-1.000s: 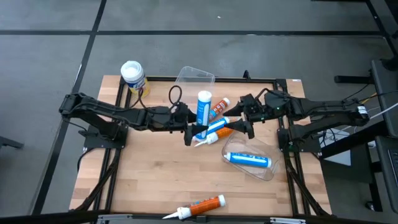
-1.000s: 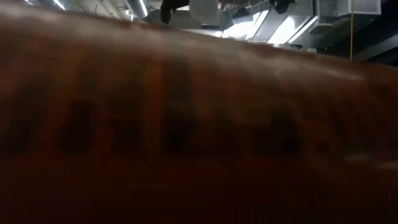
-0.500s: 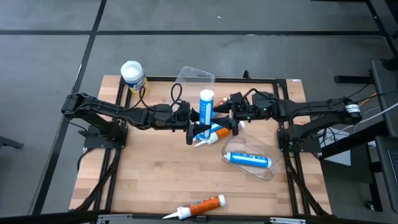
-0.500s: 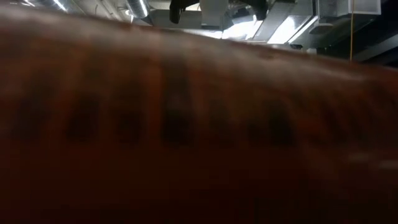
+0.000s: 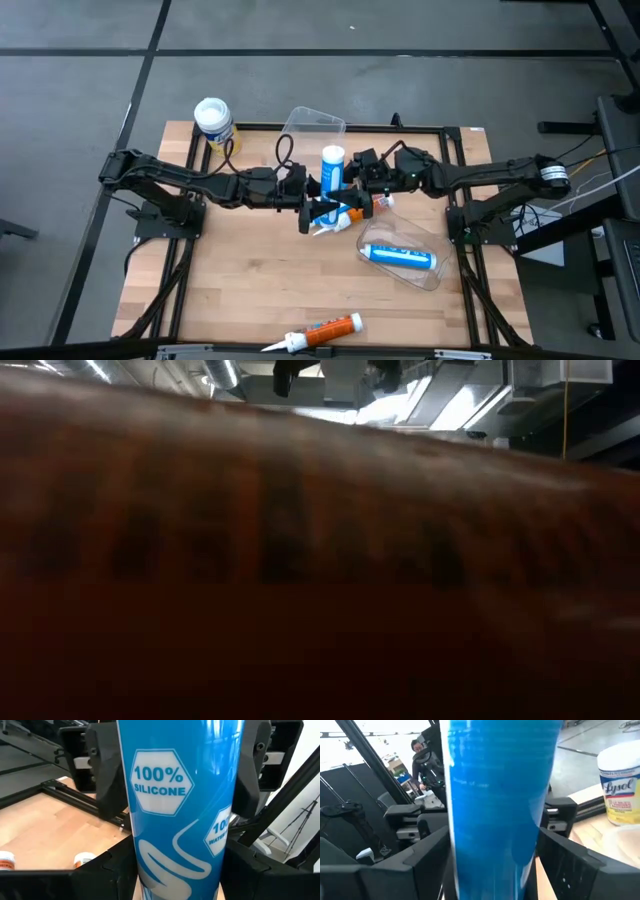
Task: Pick & place silicon tubes, Sealant and Lysol wipes
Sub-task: Put the left blue sealant into the transparent bin
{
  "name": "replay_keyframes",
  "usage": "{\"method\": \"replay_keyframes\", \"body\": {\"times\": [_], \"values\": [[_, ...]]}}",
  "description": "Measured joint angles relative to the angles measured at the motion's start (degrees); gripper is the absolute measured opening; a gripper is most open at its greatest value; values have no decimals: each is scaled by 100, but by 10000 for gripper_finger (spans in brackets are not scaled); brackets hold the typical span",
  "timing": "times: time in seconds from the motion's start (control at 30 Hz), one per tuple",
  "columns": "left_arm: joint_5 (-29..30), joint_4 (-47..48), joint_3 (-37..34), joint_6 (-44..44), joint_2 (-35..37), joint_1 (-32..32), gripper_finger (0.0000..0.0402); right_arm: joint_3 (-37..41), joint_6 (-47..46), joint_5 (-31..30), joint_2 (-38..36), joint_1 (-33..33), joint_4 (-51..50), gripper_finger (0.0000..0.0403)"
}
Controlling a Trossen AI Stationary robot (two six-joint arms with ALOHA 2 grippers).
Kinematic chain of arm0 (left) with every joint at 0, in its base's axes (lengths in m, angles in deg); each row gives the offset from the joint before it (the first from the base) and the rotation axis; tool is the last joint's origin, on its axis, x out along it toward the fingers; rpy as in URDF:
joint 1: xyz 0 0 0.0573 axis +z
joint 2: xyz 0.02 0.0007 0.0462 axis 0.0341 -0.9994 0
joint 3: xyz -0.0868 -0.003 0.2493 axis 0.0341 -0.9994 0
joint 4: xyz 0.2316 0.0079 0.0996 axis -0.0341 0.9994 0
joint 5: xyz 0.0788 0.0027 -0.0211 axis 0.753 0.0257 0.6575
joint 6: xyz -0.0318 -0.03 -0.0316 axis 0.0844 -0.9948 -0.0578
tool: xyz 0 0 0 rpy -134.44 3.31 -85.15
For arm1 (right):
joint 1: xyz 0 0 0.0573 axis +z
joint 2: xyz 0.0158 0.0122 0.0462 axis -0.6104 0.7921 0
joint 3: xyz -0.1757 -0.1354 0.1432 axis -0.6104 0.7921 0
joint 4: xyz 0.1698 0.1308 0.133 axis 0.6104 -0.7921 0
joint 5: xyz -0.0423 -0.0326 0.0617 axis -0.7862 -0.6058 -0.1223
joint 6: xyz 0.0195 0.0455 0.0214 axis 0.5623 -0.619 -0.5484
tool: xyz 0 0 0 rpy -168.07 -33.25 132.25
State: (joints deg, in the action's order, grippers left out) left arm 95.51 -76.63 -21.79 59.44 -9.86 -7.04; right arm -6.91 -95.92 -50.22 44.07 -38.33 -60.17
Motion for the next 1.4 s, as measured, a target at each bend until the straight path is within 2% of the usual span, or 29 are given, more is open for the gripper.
{"method": "replay_keyframes", "body": {"times": [0.7,0.8,0.97,1.17,1.4], "values": [[-4,48,0,-93,0,0,210,0,97,-9,62,0,279,287],[-96,47,0,-160,0,0,210,0,97,-11,62,0,279,272],[-176,50,0,-207,0,0,210,0,46,-7,59,2,257,217],[-195,-2,4,-344,4,0,268,0,113,139,68,2,69,216],[-188,44,4,-323,4,4,277,0,86,150,66,4,-263,216]]}}
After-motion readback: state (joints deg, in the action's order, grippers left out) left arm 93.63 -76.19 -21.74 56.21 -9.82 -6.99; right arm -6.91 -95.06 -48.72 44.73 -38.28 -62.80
